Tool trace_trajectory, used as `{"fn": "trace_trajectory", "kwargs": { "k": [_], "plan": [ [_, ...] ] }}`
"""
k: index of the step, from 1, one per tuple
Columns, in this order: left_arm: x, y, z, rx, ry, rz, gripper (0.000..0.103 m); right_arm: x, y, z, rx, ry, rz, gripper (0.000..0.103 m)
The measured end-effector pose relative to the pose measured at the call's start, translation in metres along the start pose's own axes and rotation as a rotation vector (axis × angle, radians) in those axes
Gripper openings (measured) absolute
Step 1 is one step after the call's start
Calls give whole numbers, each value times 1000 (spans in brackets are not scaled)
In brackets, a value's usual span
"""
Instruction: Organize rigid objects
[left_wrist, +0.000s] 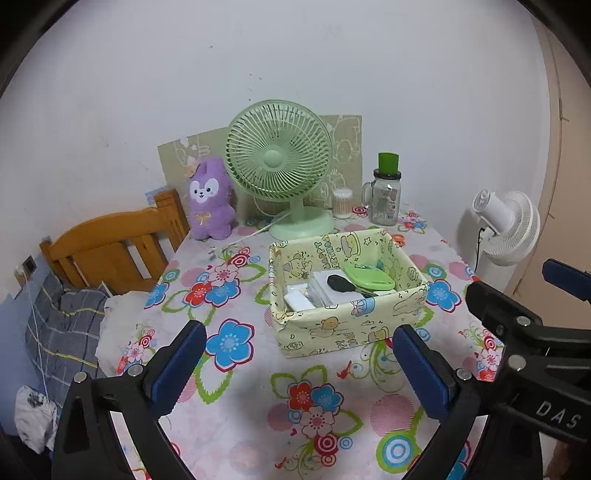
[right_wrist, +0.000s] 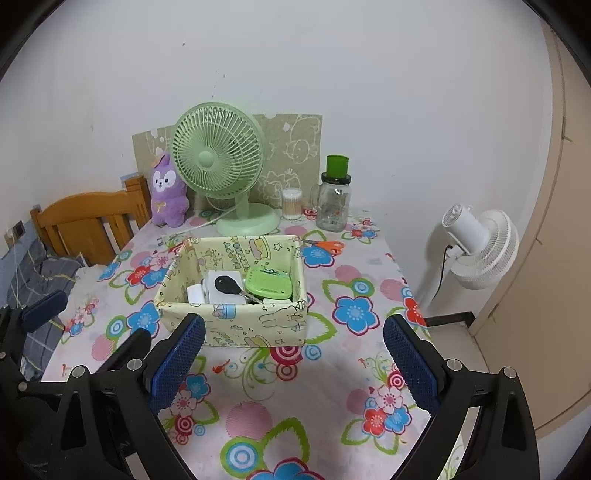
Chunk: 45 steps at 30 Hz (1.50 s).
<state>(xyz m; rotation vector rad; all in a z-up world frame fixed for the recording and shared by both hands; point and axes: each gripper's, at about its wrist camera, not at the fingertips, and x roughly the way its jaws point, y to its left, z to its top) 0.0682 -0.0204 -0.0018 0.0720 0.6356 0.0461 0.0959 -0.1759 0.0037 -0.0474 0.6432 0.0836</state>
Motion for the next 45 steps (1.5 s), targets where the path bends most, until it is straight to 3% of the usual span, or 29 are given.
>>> {"fn": "trace_trajectory", "kwargs": {
  "k": [19,45],
  "plan": [
    [-56,13,-15,-68,-73,-20,103,-63,-24,-20,51,-92,-22,101],
    [-79,9,-16,-74,-127,7,103,-83,-26,-27,24,-157,-30,101]
  ]
}}
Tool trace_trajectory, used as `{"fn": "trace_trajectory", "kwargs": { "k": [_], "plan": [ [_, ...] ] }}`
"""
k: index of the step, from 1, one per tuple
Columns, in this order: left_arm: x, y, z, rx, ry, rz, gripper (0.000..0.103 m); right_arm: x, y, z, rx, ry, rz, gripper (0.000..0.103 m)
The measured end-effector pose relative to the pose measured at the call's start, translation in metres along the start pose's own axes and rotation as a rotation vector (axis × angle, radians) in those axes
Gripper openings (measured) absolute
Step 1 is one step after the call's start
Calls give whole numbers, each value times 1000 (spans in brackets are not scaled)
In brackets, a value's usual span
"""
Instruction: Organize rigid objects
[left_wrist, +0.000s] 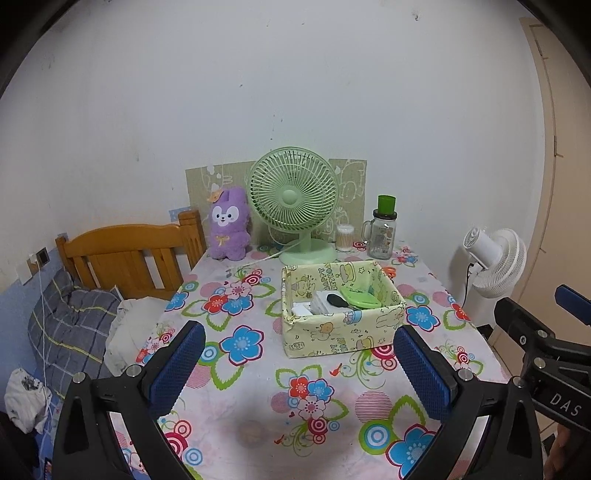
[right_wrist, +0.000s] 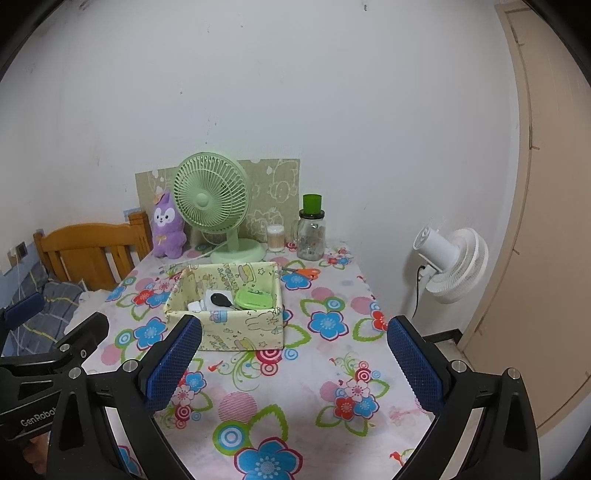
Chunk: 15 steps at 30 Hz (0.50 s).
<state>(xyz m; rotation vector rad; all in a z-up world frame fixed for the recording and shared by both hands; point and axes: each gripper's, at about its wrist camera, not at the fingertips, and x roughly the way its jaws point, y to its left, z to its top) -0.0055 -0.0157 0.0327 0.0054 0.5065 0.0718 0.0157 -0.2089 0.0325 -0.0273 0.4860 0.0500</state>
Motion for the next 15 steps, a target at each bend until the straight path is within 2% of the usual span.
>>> {"fn": "trace_trajectory", "kwargs": {
  "k": [15],
  "plan": [
    [9,0,1,6,24,-28,103,5,-4,-2,22,14,-23,101]
  ]
}}
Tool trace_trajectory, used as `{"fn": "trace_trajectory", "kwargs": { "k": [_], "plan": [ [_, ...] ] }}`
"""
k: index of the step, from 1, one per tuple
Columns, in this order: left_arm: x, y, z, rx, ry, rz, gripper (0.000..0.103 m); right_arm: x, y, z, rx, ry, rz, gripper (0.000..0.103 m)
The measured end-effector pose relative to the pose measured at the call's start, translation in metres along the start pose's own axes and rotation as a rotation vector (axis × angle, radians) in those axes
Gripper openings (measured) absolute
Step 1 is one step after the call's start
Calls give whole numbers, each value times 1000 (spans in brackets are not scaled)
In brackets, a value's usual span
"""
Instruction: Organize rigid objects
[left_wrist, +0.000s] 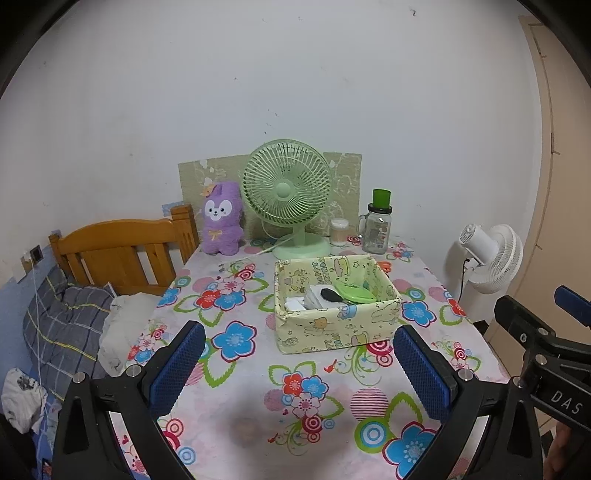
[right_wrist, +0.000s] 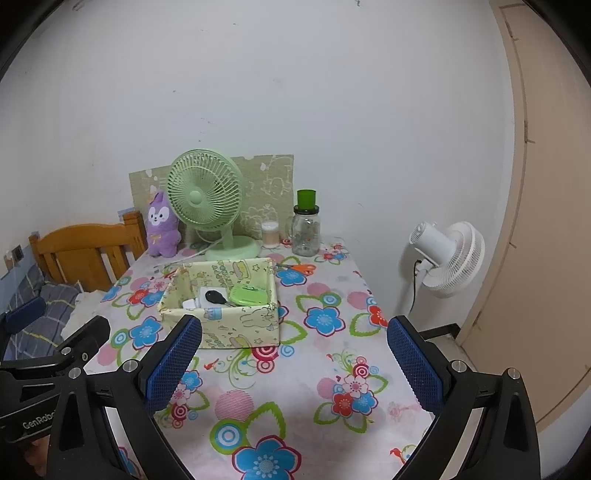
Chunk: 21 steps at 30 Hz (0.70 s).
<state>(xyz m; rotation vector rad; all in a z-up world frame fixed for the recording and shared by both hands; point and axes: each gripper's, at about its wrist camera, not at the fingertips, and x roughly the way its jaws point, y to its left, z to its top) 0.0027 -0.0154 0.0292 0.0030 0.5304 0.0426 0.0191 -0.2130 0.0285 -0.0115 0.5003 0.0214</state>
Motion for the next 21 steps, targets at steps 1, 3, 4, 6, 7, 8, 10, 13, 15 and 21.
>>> {"fn": "trace_trajectory", "kwargs": {
  "k": [1,3,4,6,7,8,10,13,15,21],
  "plan": [
    [1,-1,0,6,1,-1,103,0,1,0,2,-2,-6,101],
    [2,-1,1,14,-1,-1,103,0,0,-1,7,-2,-8,101],
    [2,-2,1,15,-2,-1,103,0,0,-1,8,-2,-7,101],
    [2,-2,1,16,-2,-2,103,0,-1,-1,11,-5,-6,101],
    [2,-2,1,16,-3,-3,103,0,-1,-1,10,-8,-8,101],
    [3,-3,1,16,-3,-3,103,-1,-1,-2,11,-9,-10,101],
    [3,-3,1,20,-3,-1,103,0,-1,-2,11,-8,-10,101],
    [3,-3,1,25,-4,8,103,1,-1,-2,11,-4,-7,101],
    [2,-3,1,25,-7,11,103,1,-1,-2,10,-6,-4,101],
    [1,-3,0,36,-14,13,103,3,-1,-2,12,-3,-4,101]
  ]
}}
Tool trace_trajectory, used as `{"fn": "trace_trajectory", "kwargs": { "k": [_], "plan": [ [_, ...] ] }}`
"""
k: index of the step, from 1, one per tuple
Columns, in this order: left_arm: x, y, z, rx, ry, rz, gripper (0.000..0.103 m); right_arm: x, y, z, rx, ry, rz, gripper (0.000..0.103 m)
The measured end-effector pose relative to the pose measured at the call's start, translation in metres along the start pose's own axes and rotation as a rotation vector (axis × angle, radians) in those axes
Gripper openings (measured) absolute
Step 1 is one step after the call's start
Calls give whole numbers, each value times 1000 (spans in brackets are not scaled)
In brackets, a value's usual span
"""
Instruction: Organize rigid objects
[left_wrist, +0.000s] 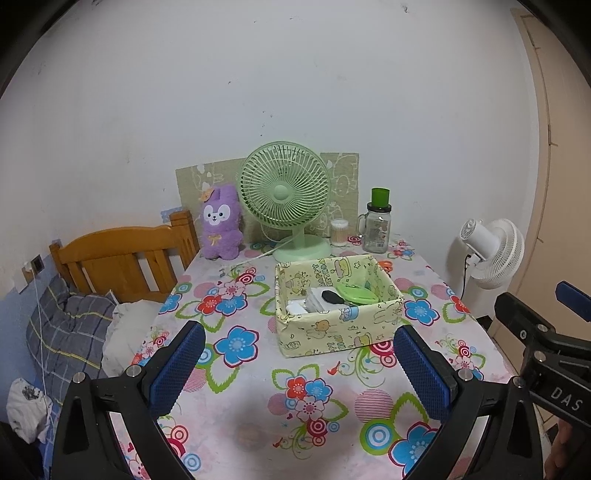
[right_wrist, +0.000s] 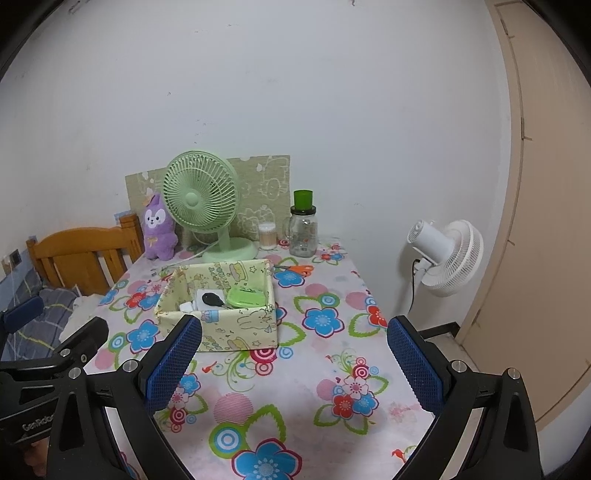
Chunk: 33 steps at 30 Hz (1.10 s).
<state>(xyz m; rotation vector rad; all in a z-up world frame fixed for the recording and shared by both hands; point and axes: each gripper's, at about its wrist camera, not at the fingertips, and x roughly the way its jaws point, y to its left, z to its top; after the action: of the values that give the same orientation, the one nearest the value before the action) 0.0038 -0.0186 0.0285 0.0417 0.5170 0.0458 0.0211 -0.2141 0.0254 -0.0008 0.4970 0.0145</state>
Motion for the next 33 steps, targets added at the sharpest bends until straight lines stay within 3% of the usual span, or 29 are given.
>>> {"fn": "trace_trajectory", "kwargs": {
  "k": [33],
  "plan": [
    [-2,4,-1,-6,-6,15,103,9,9,-1,-26,16,8,101]
  ]
}}
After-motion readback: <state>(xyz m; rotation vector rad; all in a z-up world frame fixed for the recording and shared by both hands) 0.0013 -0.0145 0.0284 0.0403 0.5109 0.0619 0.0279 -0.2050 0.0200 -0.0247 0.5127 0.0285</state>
